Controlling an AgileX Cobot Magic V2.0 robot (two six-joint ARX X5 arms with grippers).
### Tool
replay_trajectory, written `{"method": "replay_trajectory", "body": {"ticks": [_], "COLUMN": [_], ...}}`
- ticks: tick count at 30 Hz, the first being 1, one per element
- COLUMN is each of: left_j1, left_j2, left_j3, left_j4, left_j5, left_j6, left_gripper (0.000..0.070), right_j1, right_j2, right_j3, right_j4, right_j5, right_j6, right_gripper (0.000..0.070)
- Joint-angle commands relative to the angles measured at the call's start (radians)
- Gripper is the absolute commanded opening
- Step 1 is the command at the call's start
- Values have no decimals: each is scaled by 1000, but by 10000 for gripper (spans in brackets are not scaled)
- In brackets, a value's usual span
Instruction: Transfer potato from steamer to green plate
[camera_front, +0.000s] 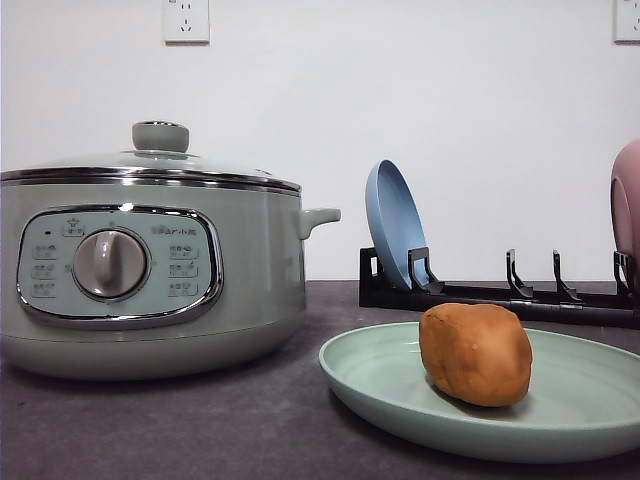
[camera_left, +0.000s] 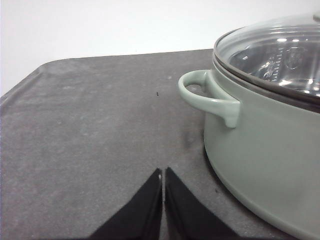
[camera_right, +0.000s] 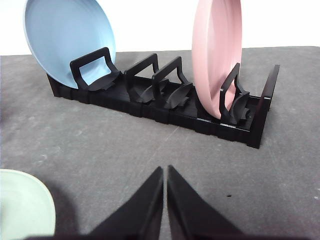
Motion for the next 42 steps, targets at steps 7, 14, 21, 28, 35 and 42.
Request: {"method": "replay_trajectory", "body": {"ticks": [7, 14, 21, 28, 35, 42], "left_j1": [3, 3, 3, 3, 3, 3], "left_j2": [-2, -2, -2, -2, -2, -2], "left_j3": [-20, -20, -20, -20, -20, -20], "left_j4": [-7, -7, -7, -7, -7, -7], "left_j5": [-2, -2, -2, -2, -2, -2], "left_j6": [-5, -5, -5, -5, -5, -5], "left_gripper": [0, 0, 0, 0, 0, 0], "right_j1": [0, 0, 0, 0, 0, 0], "right_j2": [-1, -1, -1, -1, -1, -1], "right_j3": [-4, -4, -4, -4, -4, -4], "right_j4": [3, 3, 3, 3, 3, 3], "right_j5": [-2, -2, -2, -2, -2, -2], "right_j6": [-1, -1, -1, -1, -1, -1], "right_gripper": [0, 0, 0, 0, 0, 0]}}
